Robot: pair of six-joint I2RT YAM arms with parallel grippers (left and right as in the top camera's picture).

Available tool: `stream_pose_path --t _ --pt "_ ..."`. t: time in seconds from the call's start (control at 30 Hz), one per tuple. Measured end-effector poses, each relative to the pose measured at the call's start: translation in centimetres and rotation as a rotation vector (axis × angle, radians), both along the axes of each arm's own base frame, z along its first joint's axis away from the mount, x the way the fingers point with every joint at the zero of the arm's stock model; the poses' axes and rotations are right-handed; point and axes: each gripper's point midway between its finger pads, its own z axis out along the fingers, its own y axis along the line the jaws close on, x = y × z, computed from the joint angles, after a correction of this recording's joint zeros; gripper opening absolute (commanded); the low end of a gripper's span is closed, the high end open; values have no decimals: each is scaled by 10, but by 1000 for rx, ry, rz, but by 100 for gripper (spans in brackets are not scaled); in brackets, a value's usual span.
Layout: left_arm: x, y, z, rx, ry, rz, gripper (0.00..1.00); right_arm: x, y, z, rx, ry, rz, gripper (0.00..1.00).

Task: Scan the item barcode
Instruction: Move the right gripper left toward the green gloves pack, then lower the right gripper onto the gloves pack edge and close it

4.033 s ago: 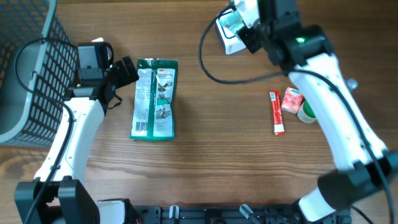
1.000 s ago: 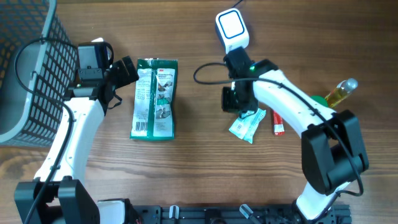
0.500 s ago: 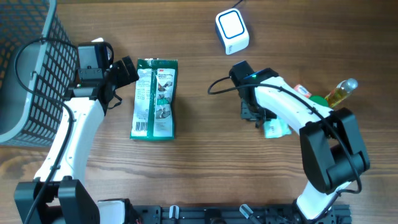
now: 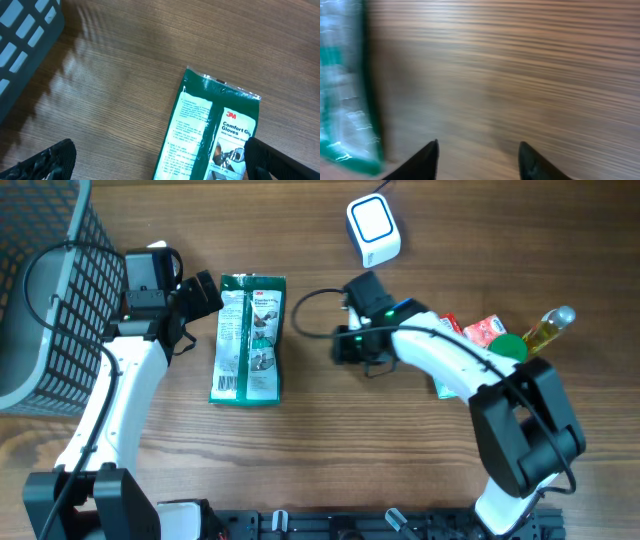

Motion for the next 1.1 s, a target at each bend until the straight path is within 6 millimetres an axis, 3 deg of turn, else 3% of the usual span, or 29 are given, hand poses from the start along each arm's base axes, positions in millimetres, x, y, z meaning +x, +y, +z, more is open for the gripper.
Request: stream_pose_path --t 0.17,0.4,0.47,0.63,0.7,0.87,1.1 --pt "0 0 0 0 0 0 100 -12 69 19 129 -124 146 66" --pt "0 0 0 0 0 0 100 -3 125 44 184 -378 190 68" --pt "0 0 0 0 0 0 100 1 130 40 179 -407 182 68" --pt "0 0 0 0 0 0 100 6 126 8 123 -387 168 67" --pt "0 0 0 0 0 0 100 4 122 -20 81 -350 170 64" --pt "0 0 0 0 0 0 100 9 112 -27 16 -360 149 41" --pt "0 0 0 0 0 0 100 10 106 -29 -19 -360 137 39"
